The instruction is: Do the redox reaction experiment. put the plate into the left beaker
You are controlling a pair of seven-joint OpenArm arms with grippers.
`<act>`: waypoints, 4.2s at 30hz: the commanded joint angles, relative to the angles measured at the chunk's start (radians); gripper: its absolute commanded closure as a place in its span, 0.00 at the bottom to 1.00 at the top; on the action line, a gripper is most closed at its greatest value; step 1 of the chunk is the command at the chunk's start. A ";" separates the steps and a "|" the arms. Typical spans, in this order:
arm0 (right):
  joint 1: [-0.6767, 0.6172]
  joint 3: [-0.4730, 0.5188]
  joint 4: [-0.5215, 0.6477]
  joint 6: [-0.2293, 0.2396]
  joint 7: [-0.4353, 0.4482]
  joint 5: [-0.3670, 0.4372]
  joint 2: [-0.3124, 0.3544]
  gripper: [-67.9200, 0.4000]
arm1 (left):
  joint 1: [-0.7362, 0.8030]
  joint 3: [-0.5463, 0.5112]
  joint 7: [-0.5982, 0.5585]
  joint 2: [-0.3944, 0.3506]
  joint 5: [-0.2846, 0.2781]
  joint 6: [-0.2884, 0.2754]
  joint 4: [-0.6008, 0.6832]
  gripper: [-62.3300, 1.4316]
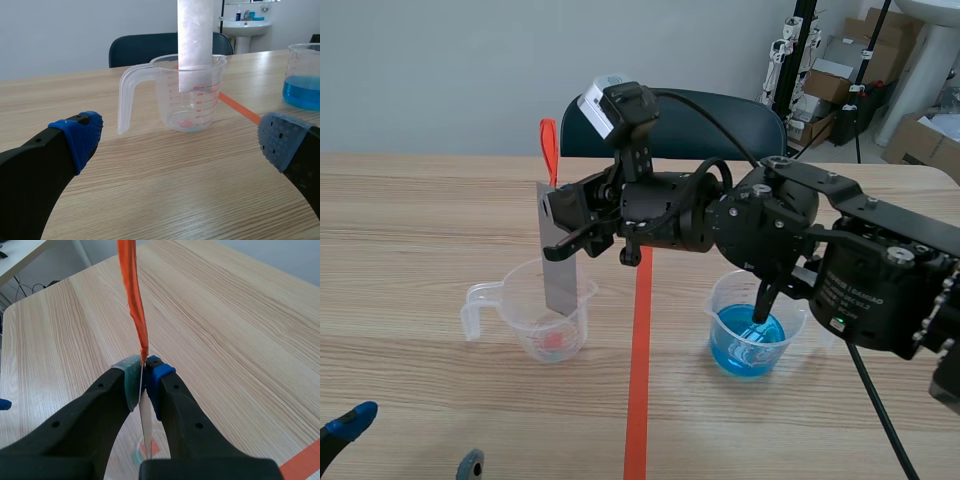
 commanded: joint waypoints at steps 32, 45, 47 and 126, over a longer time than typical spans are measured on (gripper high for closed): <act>-0.075 0.006 0.002 0.005 0.208 -0.256 -0.029 0.99 | 0.008 -0.001 -0.046 -0.009 -0.006 0.001 0.013 0.00; -0.088 0.006 -0.003 0.004 0.246 -0.310 -0.034 0.99 | 0.008 -0.001 -0.046 -0.009 -0.006 0.001 0.013 0.00; -0.088 0.006 -0.003 0.000 0.254 -0.320 -0.034 0.99 | 0.008 -0.001 -0.046 -0.009 -0.006 0.001 0.013 0.00; -0.087 0.006 -0.003 -0.075 0.291 -0.372 -0.034 0.00 | 0.008 -0.001 -0.046 -0.010 -0.006 0.001 0.013 0.00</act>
